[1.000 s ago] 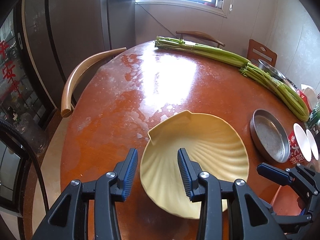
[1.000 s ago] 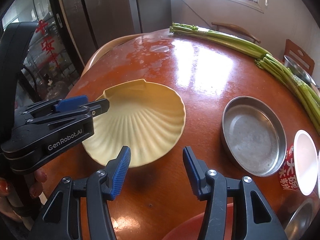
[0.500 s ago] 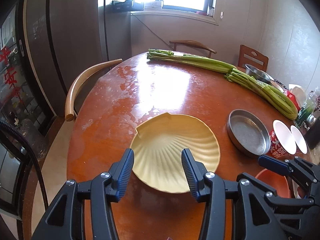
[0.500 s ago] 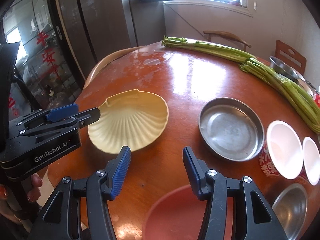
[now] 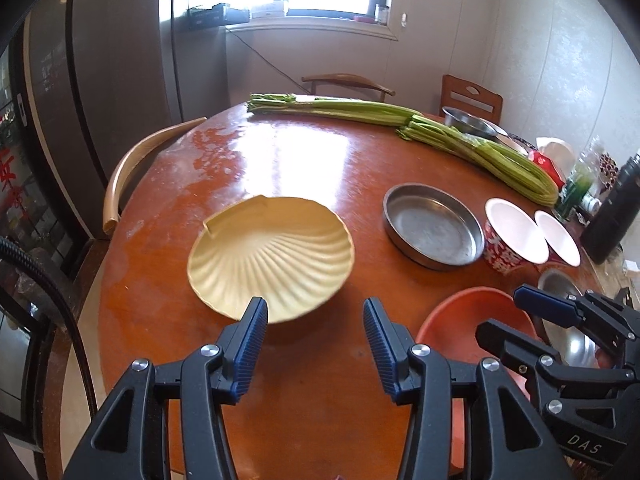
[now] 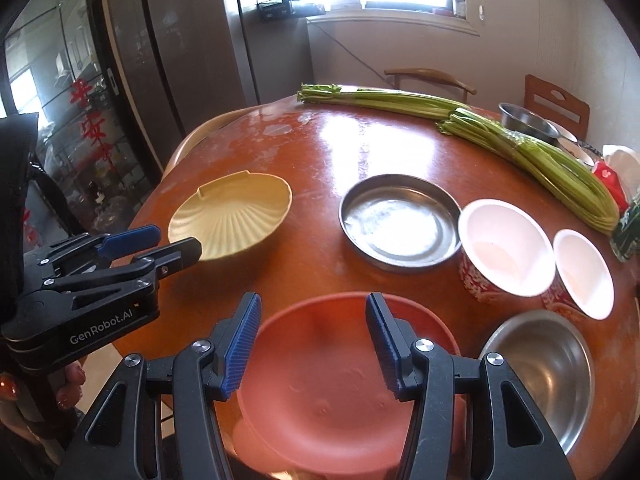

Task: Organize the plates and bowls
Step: 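Open the left tool and pull it back from the plate, then reach the left tool to the salmon-pink footed bowl rim and grasp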

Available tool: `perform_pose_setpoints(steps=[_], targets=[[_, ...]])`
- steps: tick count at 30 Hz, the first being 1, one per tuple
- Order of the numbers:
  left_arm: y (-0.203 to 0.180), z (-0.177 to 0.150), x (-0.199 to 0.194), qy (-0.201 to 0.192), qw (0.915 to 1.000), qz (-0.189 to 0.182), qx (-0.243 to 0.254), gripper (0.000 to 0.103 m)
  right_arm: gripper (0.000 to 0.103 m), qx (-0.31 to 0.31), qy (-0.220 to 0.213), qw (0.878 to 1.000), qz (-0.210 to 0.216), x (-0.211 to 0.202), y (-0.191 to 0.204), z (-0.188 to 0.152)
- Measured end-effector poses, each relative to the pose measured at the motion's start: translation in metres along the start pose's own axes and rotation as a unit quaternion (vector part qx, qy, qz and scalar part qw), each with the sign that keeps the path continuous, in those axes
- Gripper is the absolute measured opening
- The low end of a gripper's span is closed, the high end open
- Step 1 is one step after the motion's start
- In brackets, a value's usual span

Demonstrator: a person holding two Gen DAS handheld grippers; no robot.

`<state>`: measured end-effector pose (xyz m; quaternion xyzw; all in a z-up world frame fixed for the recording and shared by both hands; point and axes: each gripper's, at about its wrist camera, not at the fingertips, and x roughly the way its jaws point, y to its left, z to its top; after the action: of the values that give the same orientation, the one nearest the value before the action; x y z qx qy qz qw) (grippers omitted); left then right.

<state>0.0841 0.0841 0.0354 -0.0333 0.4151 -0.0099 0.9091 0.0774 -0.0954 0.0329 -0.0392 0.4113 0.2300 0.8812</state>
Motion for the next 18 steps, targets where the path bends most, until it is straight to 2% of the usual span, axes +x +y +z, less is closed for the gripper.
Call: perform_pose_setpoints(steps=[18], targets=[[-0.064,-0.039,0.012,0.039,0.998,-0.018,0.046,0.05,0.056,0.052,0.0,0.999,-0.005,-0.042,-0.044,-0.077]])
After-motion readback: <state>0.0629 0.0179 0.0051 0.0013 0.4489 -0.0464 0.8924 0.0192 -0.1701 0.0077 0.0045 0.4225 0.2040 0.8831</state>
